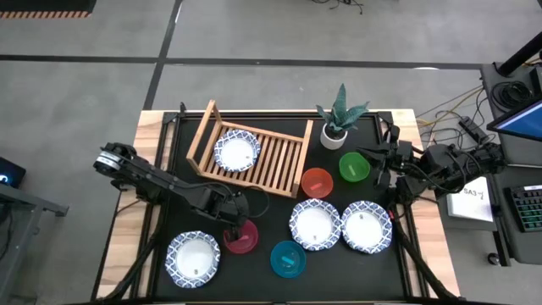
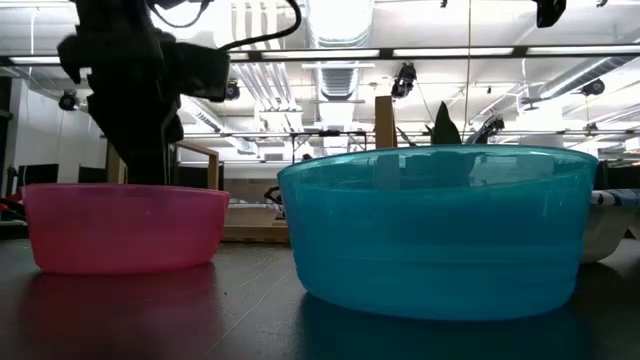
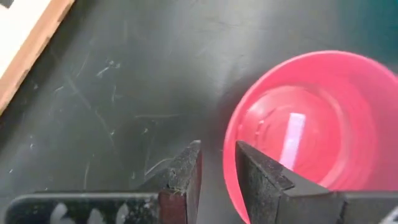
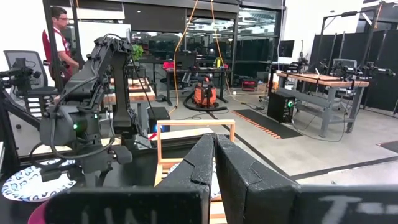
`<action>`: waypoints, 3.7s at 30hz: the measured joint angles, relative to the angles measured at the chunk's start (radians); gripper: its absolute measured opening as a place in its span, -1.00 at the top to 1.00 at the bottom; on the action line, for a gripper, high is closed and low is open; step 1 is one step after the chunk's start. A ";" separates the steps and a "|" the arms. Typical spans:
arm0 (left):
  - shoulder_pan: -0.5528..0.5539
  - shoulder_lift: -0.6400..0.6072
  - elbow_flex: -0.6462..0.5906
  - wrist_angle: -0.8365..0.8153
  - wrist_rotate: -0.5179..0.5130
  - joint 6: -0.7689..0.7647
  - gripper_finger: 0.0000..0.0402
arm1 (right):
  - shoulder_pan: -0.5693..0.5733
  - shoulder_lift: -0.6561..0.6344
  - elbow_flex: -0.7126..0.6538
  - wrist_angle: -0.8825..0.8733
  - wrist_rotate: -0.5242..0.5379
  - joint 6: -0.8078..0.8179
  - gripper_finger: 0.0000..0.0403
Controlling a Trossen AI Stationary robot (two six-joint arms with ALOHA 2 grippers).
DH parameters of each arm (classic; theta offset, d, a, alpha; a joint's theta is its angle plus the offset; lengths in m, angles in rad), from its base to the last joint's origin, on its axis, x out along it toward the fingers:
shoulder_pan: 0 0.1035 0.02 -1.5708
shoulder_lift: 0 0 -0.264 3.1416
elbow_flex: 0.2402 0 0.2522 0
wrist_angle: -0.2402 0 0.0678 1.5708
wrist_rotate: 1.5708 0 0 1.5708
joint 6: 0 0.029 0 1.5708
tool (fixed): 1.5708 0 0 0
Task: Place and stack bowls onto a shelf
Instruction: Put the red bowl on the shelf
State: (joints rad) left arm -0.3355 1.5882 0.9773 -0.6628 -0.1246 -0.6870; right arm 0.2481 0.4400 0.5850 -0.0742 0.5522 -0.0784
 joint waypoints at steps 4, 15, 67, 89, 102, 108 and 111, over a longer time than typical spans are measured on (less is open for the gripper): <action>0.000 0.027 -0.017 0.013 -0.004 -0.019 0.60 | 0.000 0.000 0.000 -0.001 0.000 0.000 0.95; -0.002 0.072 -0.023 0.043 0.039 0.018 0.89 | 0.000 0.000 0.000 -0.001 0.000 0.000 0.95; 0.645 0.181 -0.022 0.736 -0.097 0.379 0.98 | 0.000 0.000 0.000 -0.032 0.000 0.054 0.95; 0.606 0.054 -0.022 0.702 0.222 0.530 0.68 | 0.000 0.000 0.000 -0.047 -0.002 0.131 0.95; 0.424 0.112 -0.024 0.614 0.001 0.683 0.90 | 0.000 0.001 -0.001 -0.051 -0.001 0.121 0.95; 0.453 0.139 -0.023 0.615 -0.043 0.679 0.99 | 0.000 0.002 -0.001 -0.052 -0.001 0.120 0.95; 0.463 0.146 -0.023 0.621 -0.043 0.678 0.99 | 0.000 0.002 -0.002 -0.052 -0.001 0.121 0.95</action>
State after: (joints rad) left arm 0.1273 1.7340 0.9543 -0.0421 -0.1678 -0.0086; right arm 0.2481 0.4416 0.5826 -0.1261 0.5514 0.0425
